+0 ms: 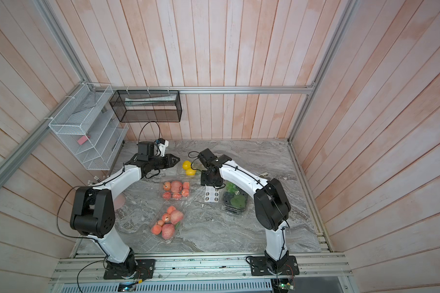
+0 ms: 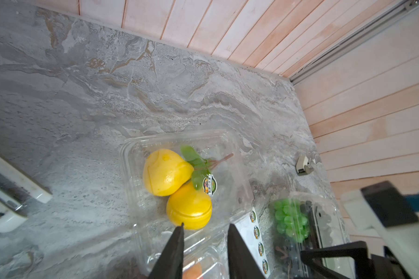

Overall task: Label fruit boxes
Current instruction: Pick up the label sticker from the center of the board.

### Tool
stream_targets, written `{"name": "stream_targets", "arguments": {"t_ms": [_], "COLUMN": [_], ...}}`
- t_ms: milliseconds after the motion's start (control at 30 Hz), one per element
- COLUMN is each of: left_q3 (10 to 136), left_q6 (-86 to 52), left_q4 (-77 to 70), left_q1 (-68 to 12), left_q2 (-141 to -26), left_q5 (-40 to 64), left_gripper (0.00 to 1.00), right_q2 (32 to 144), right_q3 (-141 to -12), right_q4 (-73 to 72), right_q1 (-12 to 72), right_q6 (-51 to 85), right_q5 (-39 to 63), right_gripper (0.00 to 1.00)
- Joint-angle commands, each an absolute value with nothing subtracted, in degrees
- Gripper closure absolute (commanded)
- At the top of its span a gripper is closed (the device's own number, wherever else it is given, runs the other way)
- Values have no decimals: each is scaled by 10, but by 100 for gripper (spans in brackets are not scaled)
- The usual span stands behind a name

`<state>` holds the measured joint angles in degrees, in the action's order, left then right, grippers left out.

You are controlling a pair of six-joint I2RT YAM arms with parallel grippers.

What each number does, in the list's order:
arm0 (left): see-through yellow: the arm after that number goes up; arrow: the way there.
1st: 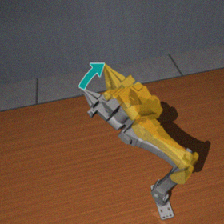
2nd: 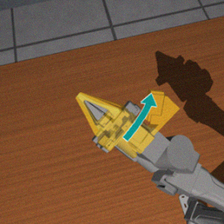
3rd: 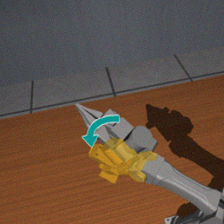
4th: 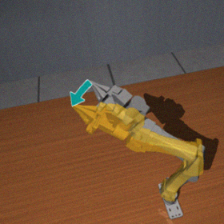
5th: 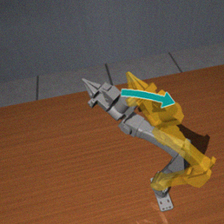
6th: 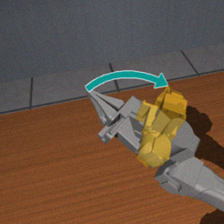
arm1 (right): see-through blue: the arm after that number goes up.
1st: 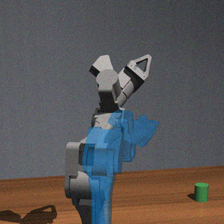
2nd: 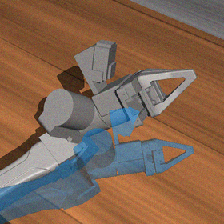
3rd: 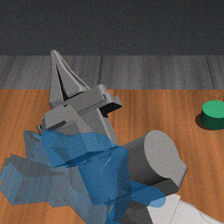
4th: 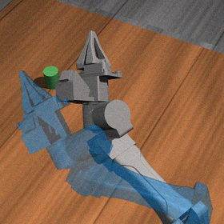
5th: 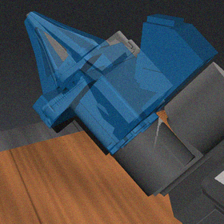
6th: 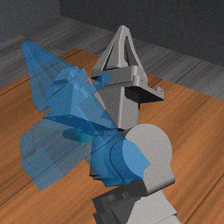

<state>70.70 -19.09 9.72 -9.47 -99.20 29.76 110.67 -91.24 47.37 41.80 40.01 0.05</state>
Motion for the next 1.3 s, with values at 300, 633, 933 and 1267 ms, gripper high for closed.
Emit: {"name": "stream_targets", "arguments": {"t_ms": [300,633,933,1267], "left_q3": [666,657,658,653], "left_q6": [-187,-186,-191,-189], "left_q4": [95,93,83,84], "left_q1": [-94,-94,-95,-94], "left_q2": [-955,-953,-960,-961], "left_q5": [298,299,301,298], "left_gripper": [66,66,66,66], "right_q2": [1199,1228,1243,1252], "right_q3": [-947,-947,-906,-856], "right_q4": [477,487,460,435], "right_q1": [445,445,439,432], "right_q6": [432,435,428,431], "right_q5": [-60,-102,-75,-54], "right_gripper": [22,22,22,39]}}
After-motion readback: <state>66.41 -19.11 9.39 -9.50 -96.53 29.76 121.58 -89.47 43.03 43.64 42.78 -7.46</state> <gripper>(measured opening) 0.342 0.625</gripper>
